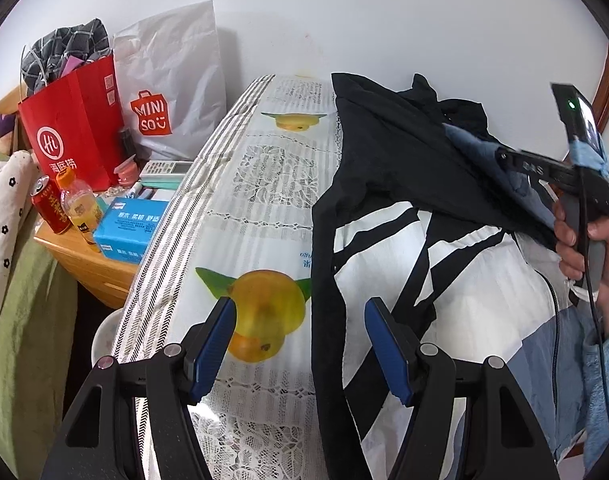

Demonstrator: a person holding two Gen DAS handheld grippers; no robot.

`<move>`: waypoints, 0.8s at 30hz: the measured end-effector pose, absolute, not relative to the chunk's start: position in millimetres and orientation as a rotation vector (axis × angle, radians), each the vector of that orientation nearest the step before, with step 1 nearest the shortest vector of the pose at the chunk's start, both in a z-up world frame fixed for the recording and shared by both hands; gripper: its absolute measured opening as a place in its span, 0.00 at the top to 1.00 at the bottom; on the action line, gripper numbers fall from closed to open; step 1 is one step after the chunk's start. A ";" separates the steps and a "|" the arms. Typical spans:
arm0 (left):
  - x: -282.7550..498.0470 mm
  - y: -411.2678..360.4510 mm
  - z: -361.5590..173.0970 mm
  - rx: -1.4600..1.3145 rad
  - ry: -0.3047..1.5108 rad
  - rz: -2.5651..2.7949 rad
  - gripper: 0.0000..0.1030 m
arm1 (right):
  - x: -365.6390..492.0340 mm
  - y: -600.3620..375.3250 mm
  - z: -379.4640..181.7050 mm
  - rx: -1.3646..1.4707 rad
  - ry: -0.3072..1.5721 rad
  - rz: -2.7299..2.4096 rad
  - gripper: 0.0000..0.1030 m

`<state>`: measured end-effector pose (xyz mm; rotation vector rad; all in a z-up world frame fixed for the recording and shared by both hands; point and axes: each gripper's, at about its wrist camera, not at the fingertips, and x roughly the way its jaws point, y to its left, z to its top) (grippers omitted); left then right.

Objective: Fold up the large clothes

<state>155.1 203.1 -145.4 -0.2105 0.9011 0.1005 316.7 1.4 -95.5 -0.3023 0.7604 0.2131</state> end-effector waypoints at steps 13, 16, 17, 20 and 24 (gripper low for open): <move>179.1 145.7 -104.4 -0.140 0.860 0.020 0.37 | 225.9 -97.0 -44.1 -0.138 0.712 0.251 0.14; 191.4 121.5 -92.2 -0.106 0.847 -0.010 0.37 | 216.2 -137.7 -40.7 -0.082 0.741 0.218 0.14; 196.4 112.9 -89.2 -0.096 0.844 -0.020 0.37 | 213.6 -150.3 -40.5 -0.068 0.748 0.207 0.15; 211.1 84.5 -80.2 -0.059 0.832 -0.046 0.37 | 204.0 -190.2 -40.1 -0.045 0.746 0.156 0.29; 232.9 41.7 -75.5 0.004 0.827 -0.091 0.37 | 197.1 -237.5 -41.9 -0.051 0.754 0.076 0.45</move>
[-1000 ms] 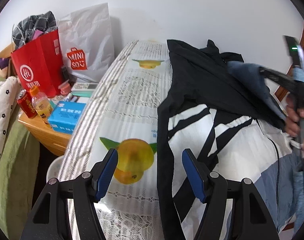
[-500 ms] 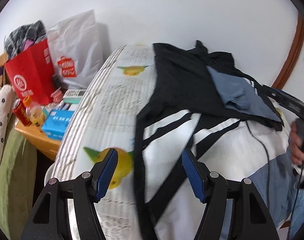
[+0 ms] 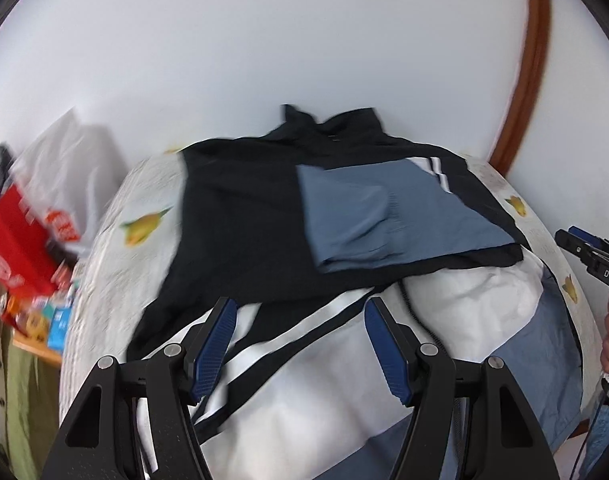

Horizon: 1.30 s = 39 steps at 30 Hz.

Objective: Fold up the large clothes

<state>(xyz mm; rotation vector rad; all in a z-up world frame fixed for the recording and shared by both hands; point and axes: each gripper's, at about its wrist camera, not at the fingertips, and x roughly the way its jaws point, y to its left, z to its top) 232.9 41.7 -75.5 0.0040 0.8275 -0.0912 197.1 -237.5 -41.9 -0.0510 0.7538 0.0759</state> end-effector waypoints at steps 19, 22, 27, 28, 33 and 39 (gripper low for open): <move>350.6 -66.4 -136.3 0.135 0.911 -0.101 0.38 | 197.3 -349.5 -80.3 0.048 0.758 0.005 0.50; 362.4 -71.7 -151.6 0.120 0.951 -0.108 0.38 | 200.4 -351.6 -88.1 0.017 0.775 -0.018 0.50; 371.2 -77.6 -166.9 0.143 0.965 -0.074 0.42 | 203.0 -357.9 -93.3 0.024 0.803 -0.034 0.50; 372.1 -74.4 -165.6 0.123 0.963 -0.068 0.58 | 202.7 -358.0 -93.5 0.028 0.807 -0.033 0.50; 371.9 -47.7 -147.8 0.041 0.954 -0.056 0.90 | 201.0 -346.2 -91.6 0.026 0.816 -0.011 0.50; 347.5 28.9 -103.1 -0.110 0.839 0.010 0.90 | 199.3 -311.1 -81.6 -0.006 0.791 0.025 0.50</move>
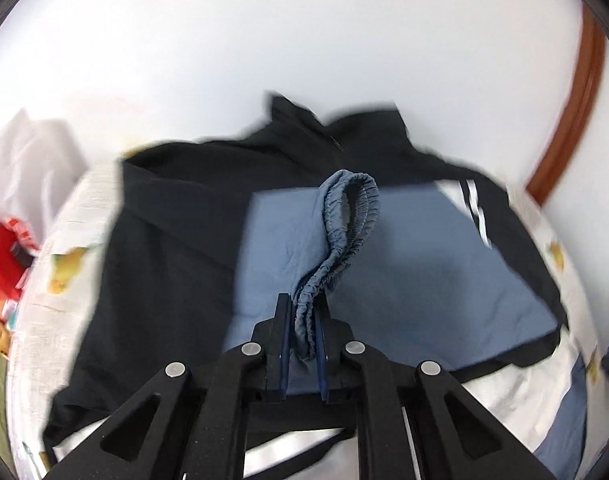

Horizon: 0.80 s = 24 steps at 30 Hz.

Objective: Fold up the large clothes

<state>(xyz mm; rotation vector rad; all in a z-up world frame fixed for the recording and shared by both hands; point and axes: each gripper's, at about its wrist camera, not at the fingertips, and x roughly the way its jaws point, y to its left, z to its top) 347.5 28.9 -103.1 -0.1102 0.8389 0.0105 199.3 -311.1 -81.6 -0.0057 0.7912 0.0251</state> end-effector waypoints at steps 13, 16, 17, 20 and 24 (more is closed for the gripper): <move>334.4 153.0 -140.1 -0.311 0.946 0.179 0.79 | 225.7 -268.8 -96.5 -0.039 0.830 0.000 0.49; 329.8 160.5 -145.8 -0.294 0.958 0.192 0.79 | 225.6 -267.1 -100.2 -0.057 0.845 -0.024 0.49; 326.1 163.4 -145.4 -0.300 0.954 0.188 0.79 | 224.2 -266.5 -100.5 -0.065 0.846 -0.032 0.49; 314.6 168.6 -140.6 -0.297 0.935 0.184 0.79 | 214.2 -265.1 -100.1 -0.084 0.846 -0.054 0.46; 298.6 170.5 -131.7 -0.242 0.902 0.162 0.79 | 190.4 -270.3 -96.0 -0.062 0.829 -0.112 0.45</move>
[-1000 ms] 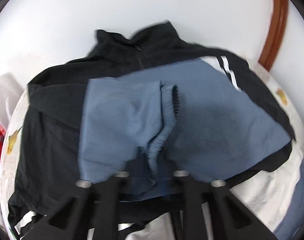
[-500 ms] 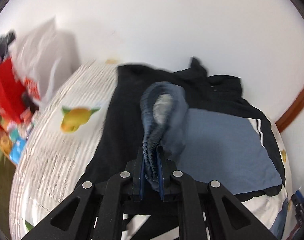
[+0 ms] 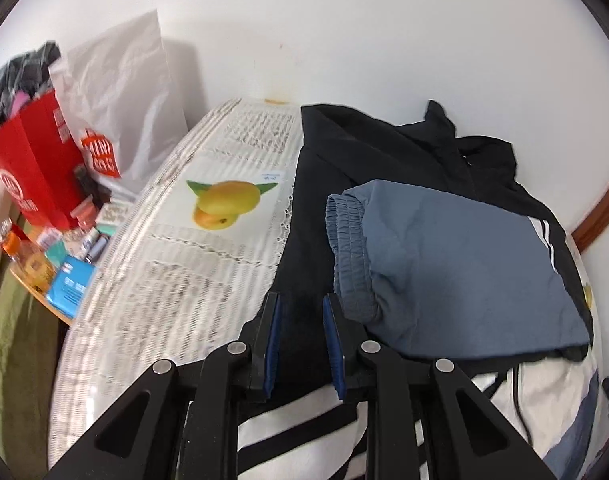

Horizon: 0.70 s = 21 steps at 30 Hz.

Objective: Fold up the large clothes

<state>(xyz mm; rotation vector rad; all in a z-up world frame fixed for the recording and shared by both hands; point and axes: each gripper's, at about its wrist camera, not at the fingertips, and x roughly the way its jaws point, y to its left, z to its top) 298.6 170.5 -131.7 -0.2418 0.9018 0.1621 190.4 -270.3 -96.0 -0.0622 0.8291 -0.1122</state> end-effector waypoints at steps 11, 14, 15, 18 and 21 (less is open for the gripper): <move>236.5 155.7 -97.2 -0.128 0.826 0.055 0.78 | 125.0 -273.2 -81.3 0.030 0.861 -0.218 0.45; 222.8 155.5 -92.9 -0.130 0.834 0.018 0.78 | 111.5 -271.0 -78.6 0.038 0.877 -0.226 0.45; 218.6 155.3 -92.1 -0.127 0.836 0.008 0.78 | 106.0 -270.3 -77.1 0.042 0.873 -0.227 0.45; 207.6 154.0 -91.2 -0.108 0.841 0.000 0.76 | 90.7 -267.9 -72.4 0.048 0.858 -0.230 0.45; 197.2 155.6 -93.6 -0.112 0.856 -0.016 0.57 | 75.9 -269.1 -70.8 0.057 0.847 -0.235 0.40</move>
